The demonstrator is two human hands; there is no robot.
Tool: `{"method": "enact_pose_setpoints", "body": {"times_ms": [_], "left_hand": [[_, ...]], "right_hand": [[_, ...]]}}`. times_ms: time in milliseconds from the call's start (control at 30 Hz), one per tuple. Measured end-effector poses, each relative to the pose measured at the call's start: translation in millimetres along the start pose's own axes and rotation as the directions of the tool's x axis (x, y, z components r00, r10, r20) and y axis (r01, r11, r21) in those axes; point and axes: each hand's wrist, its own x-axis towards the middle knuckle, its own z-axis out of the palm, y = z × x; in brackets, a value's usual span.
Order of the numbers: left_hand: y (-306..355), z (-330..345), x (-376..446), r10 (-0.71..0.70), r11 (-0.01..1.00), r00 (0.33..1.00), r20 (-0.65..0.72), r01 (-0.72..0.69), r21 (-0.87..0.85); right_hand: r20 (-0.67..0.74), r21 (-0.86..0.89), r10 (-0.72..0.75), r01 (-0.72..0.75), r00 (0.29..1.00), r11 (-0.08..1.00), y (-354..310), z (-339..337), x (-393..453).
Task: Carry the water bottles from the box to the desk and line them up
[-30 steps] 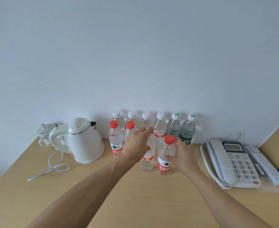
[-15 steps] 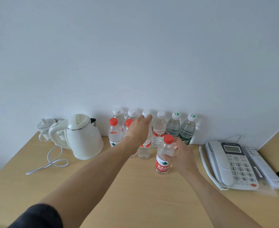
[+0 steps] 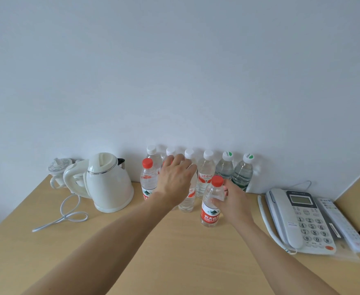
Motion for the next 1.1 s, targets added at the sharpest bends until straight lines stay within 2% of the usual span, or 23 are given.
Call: {"method": "enact_pose_setpoints", "body": {"times_ms": [133, 233, 433, 667, 933, 1100], "left_hand": [[-6.3, -0.1, -6.5, 0.002, 0.998, 0.994, -0.108, -0.008, -0.063], [-9.0, -2.7, -7.3, -0.031, 0.993, 0.997, -0.064, 0.023, -0.117], [-11.2, -6.6, -2.9, -0.065, 0.978, 0.992, 0.108, 0.084, -0.189], [-13.6, -6.9, -4.5, -0.079, 0.967, 0.991, 0.104, 0.102, -0.234], [-12.5, -5.4, -7.3, -0.097, 0.951, 0.991, 0.090, 0.118, -0.284], [-13.0, -4.7, -4.1, -0.114, 0.937, 0.988, 0.104, 0.142, -0.321]], "right_hand": [[-0.009, 0.025, 0.007, -0.007, 1.000, 1.000, -6.9, 2.3, 11.7], [-0.008, 0.038, 0.007, -0.006, 1.000, 0.999, -8.9, 5.8, 21.1], [-0.024, 0.044, -0.045, 0.046, 0.999, 0.998, -14.5, 13.4, 33.2], [-0.077, 0.036, -0.043, 0.046, 0.996, 0.998, -16.5, 19.9, 35.2], [-0.011, 0.043, -0.009, 0.010, 1.000, 0.999, -11.1, 14.8, 31.5], [-0.023, 0.016, 0.009, -0.008, 1.000, 1.000, -16.7, 13.6, 32.7]]}}
